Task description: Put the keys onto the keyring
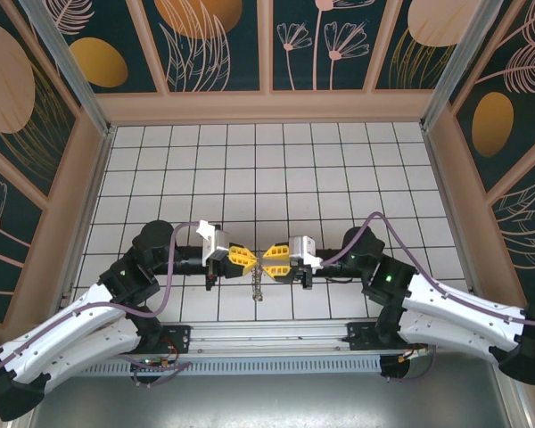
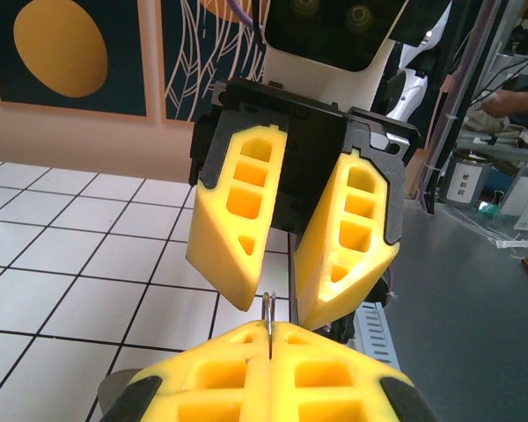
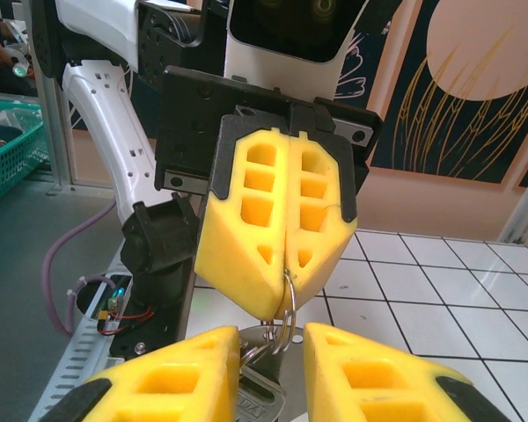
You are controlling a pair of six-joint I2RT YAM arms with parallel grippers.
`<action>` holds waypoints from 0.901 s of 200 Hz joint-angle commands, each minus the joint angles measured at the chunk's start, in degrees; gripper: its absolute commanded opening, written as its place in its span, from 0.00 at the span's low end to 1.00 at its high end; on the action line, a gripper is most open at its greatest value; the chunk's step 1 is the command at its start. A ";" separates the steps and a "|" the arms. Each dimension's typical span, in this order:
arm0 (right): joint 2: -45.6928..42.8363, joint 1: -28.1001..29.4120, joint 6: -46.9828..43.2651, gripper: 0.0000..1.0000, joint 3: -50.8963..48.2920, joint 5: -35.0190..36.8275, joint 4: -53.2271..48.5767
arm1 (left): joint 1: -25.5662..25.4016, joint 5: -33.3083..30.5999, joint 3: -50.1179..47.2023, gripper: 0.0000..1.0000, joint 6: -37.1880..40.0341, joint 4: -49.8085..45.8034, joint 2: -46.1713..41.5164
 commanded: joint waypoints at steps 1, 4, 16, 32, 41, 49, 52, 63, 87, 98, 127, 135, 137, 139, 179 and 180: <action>0.71 -0.63 1.20 0.25 1.40 -0.69 2.87 | 0.04 2.23 -0.25 0.00 -0.96 4.19 -0.30; 0.81 -0.67 1.21 0.25 1.32 -0.61 3.01 | 0.04 2.26 -0.30 0.00 -0.95 4.23 -0.24; 1.08 -0.67 1.40 0.25 1.23 -0.29 3.37 | 0.08 2.59 -0.41 0.00 -1.11 4.66 -0.20; 1.26 -0.86 1.74 0.25 1.05 0.03 3.92 | 0.06 2.93 -0.57 0.00 -1.31 4.96 -0.21; 1.20 -1.02 1.89 0.25 0.83 0.02 4.28 | 0.05 3.05 -0.48 0.00 -1.33 4.86 -0.08; 1.27 -1.09 1.93 0.24 0.70 0.01 4.47 | 0.07 2.99 -0.48 0.00 -1.30 4.85 -0.12; 1.30 -1.18 2.03 0.23 0.68 0.02 4.48 | 0.04 3.02 -0.48 0.00 -1.31 4.92 -0.13; 1.49 -1.37 2.14 0.20 0.69 0.10 4.40 | 0.04 2.99 -0.61 0.00 -1.38 5.14 -0.16; 2.07 -1.78 2.34 0.10 0.76 0.04 4.13 | 0.04 3.27 -1.07 0.00 -1.77 6.09 -0.04; 2.34 -2.14 2.28 0.05 0.86 -0.07 3.74 | 0.09 3.92 -1.23 0.00 -2.14 6.39 0.42; 2.53 -2.77 1.42 0.00 1.45 -0.42 1.93 | 0.04 3.63 -0.53 0.00 -2.05 4.96 1.16; 2.49 -2.74 0.92 0.00 1.78 -0.26 1.06 | 0.09 2.46 -0.15 0.00 -1.69 4.11 0.97; 2.39 -2.77 0.77 0.00 1.93 -0.14 0.79 | 0.12 2.14 -0.02 0.00 -1.64 3.85 0.94; 2.48 -2.78 0.58 0.00 2.06 0.02 0.48 | 0.06 1.73 0.03 0.00 -1.51 3.53 0.86; 4.39 -2.73 -4.99 0.00 8.10 4.45 -10.26 | 0.05 -7.40 2.76 0.04 0.95 -3.81 1.47; 4.52 -2.71 -5.09 0.00 8.18 4.56 -10.49 | 0.09 -7.58 2.81 0.04 0.97 -3.87 1.46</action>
